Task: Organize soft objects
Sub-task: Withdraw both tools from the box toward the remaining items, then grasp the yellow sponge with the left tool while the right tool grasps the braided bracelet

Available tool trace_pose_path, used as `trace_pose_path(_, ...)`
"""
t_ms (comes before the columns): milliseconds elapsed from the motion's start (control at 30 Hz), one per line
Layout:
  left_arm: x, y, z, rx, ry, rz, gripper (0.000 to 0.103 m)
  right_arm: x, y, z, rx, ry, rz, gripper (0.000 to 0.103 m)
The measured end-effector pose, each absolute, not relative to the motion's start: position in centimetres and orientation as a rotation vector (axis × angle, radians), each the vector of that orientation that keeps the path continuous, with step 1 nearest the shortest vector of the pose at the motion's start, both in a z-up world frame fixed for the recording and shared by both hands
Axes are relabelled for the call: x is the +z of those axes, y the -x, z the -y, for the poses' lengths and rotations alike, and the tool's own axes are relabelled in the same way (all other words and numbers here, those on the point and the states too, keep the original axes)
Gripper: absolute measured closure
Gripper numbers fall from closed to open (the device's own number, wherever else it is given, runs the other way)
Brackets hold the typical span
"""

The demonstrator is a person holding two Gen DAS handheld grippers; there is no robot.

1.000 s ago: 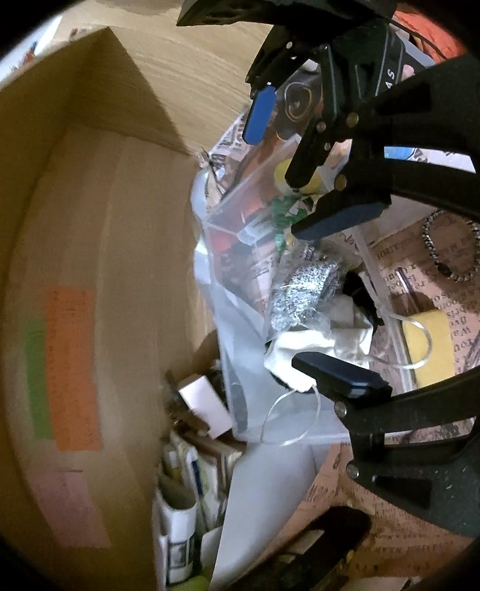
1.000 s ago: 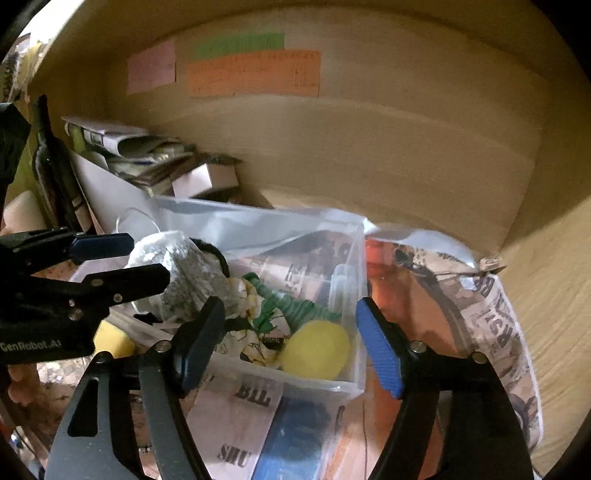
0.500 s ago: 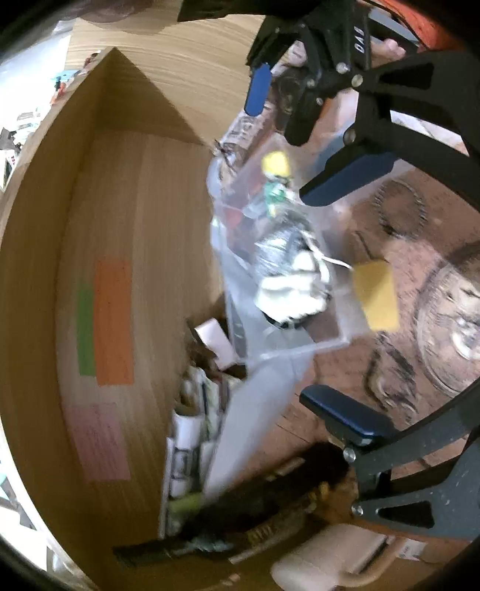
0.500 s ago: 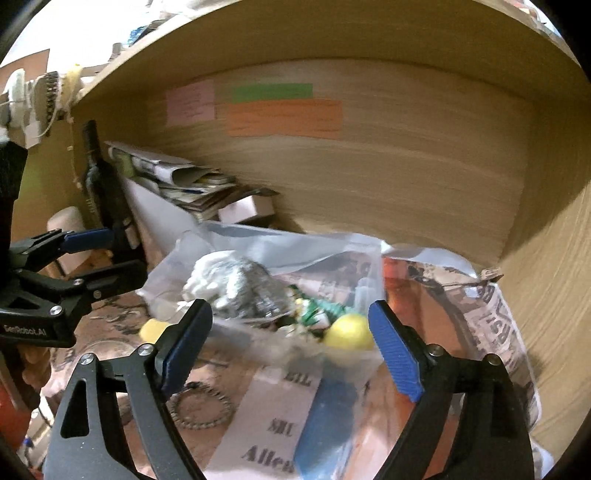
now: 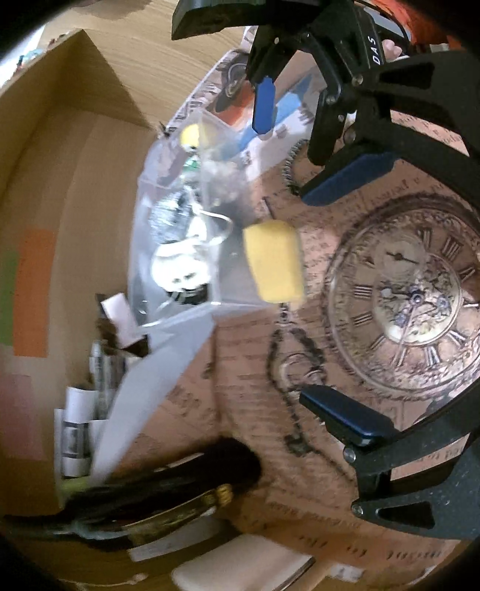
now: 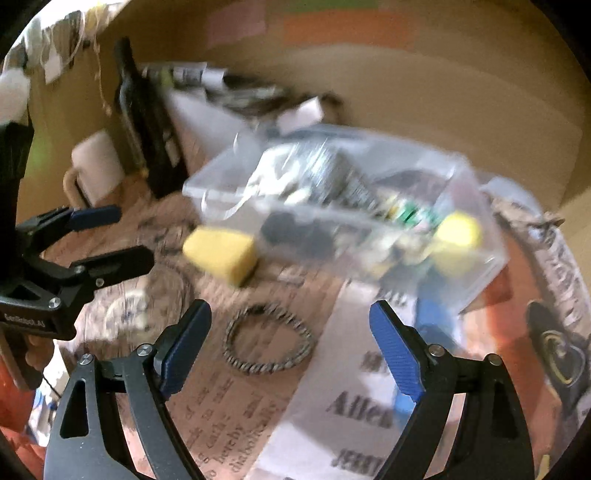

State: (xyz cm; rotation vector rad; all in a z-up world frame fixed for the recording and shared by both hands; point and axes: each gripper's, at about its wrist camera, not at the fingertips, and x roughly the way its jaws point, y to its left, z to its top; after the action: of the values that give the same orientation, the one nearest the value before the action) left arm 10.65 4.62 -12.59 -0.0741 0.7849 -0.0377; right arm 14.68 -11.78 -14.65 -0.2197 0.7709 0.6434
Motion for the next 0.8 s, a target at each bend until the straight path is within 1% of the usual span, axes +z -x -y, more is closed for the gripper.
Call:
trace_pose_path(200,-14.4,-11.4,-4.8,-0.050,0.108,-0.854,0.004,-16.5,-14.9,10.7,0.656,0.267,-0.860,0.017)
trace_pose_path(300,-14.8,-11.8,-4.9,-0.051,0.133,-0.866,0.004,-17.2,-14.9,10.1,0.638,0.316,-0.863,0.021)
trace_pose_path(333,-14.9,-12.0,-4.8,-0.052,0.142,-0.869,0.004,-17.2,-14.8,9.9,0.628,0.333,-0.851,0.025)
trace_pose_path(400,-14.9,-12.4,-4.6,-0.056,0.149,-0.872,0.004,-17.1,-14.6,9.8,0.630,0.340,-0.837,0.037)
trace_pose_path(433,-14.9,-12.7,-4.4,-0.058,0.151,-0.872,0.004,-17.0,-14.6,9.9,0.621,0.343,-0.829,0.047)
trace_pose_path(467,-14.9,-13.0,-4.2,-0.057,0.147,-0.871,0.004,-17.0,-14.7,10.0,0.615,0.343,-0.826,0.054)
trace_pose_path(500,-14.8,-13.2,-4.0,-0.054,0.141,-0.867,0.004,-16.9,-14.8,10.1,0.614,0.340,-0.824,0.058)
trace_pose_path(567,-14.8,-13.8,-3.6,-0.052,0.127,-0.864,0.004,-16.8,-15.0,10.5,0.599,0.333,-0.817,0.074)
trace_pose_path(600,-14.8,-14.1,-3.4,-0.052,0.124,-0.863,0.004,-16.7,-15.1,10.7,0.598,0.327,-0.815,0.076)
trace_pose_path(633,-14.8,-14.5,-3.2,-0.053,0.122,-0.865,0.004,-16.7,-15.1,11.1,0.595,0.316,-0.813,0.081)
trace_pose_path(767,-15.0,-15.8,-2.4,-0.045,0.097,-0.864,0.004,-16.0,-15.2,12.6,0.587,0.288,-0.788,0.089)
trace_pose_path(800,-15.0,-16.1,-2.3,-0.042,0.090,-0.864,0.008,-15.9,-15.0,12.6,0.588,0.284,-0.779,0.089)
